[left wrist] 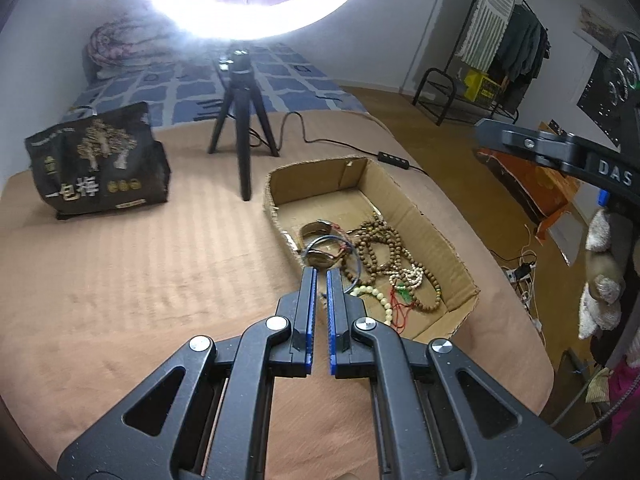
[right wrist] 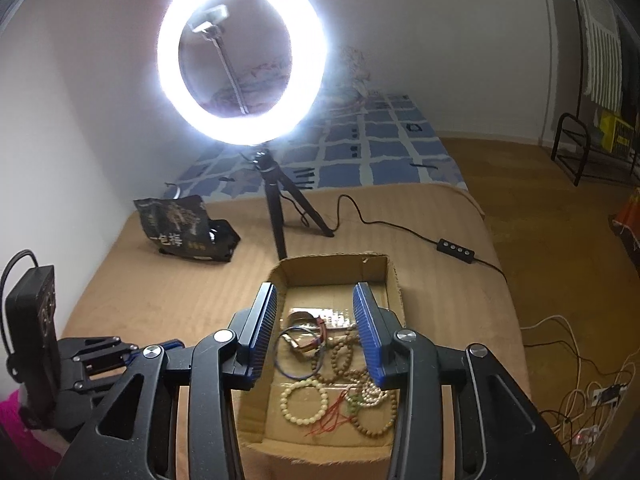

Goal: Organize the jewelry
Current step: 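Open the right tool to drop the beads while the left tool drops the bangle into the box, then grasp a white pearl earring with the left tool while the right tool approaches another pearl earring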

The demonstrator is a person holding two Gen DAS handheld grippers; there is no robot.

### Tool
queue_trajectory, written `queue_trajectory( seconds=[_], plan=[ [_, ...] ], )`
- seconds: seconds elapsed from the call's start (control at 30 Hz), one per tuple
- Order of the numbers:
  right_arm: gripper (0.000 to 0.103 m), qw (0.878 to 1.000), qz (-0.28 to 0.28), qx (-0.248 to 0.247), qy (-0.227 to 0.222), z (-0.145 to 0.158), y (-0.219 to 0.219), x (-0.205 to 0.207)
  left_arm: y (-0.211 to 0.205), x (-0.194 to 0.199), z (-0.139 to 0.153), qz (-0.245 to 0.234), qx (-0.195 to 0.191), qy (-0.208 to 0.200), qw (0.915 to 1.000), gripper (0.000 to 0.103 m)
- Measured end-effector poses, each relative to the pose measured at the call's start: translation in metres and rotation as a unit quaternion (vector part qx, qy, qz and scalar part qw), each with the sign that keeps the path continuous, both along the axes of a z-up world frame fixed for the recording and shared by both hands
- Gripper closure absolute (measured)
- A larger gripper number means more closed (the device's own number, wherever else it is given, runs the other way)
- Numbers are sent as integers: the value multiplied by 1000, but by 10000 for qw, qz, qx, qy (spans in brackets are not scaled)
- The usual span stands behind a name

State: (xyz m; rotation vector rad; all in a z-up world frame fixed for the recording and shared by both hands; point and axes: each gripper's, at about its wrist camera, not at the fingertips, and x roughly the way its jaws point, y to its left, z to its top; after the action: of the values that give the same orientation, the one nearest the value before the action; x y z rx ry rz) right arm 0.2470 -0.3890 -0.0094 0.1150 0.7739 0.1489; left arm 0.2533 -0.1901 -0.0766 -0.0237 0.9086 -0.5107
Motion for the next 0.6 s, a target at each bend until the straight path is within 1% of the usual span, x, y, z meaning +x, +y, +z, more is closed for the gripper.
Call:
queue_trajectory(
  seconds=[0.1, 0.23, 0.33, 0.37, 0.4, 0.43, 0.47, 0.5, 0.6],
  plan=[
    [51, 10000, -4, 4, -78, 9, 8, -12, 12, -9, 10, 105, 33, -114, 9999, 102],
    [49, 9998, 82, 13, -193, 20, 22, -29, 27, -23, 23, 215, 58, -279, 9994, 102],
    [40, 9995, 112, -44, -277, 26, 34, -43, 41, -35, 34, 293, 77, -424, 9986, 95],
    [38, 9994, 121, -55, -312, 28, 38, -47, 46, -39, 38, 311, 84, -476, 9983, 90],
    [37, 9993, 132, -57, -332, 30, 41, -50, 49, -42, 40, 324, 88, -513, 9981, 84],
    [37, 9992, 165, -58, -350, 31, 46, -54, 54, -46, 42, 351, 101, -565, 9977, 80],
    [37, 9992, 179, -64, -354, 32, 49, -56, 59, -49, 44, 376, 109, -608, 9974, 74],
    [34, 9991, 198, -92, -360, 33, 54, -60, 62, -51, 45, 393, 112, -629, 9972, 69],
    [27, 9989, 238, -160, -380, 33, 65, -67, 76, -58, 48, 437, 153, -676, 9966, 68]
  ],
)
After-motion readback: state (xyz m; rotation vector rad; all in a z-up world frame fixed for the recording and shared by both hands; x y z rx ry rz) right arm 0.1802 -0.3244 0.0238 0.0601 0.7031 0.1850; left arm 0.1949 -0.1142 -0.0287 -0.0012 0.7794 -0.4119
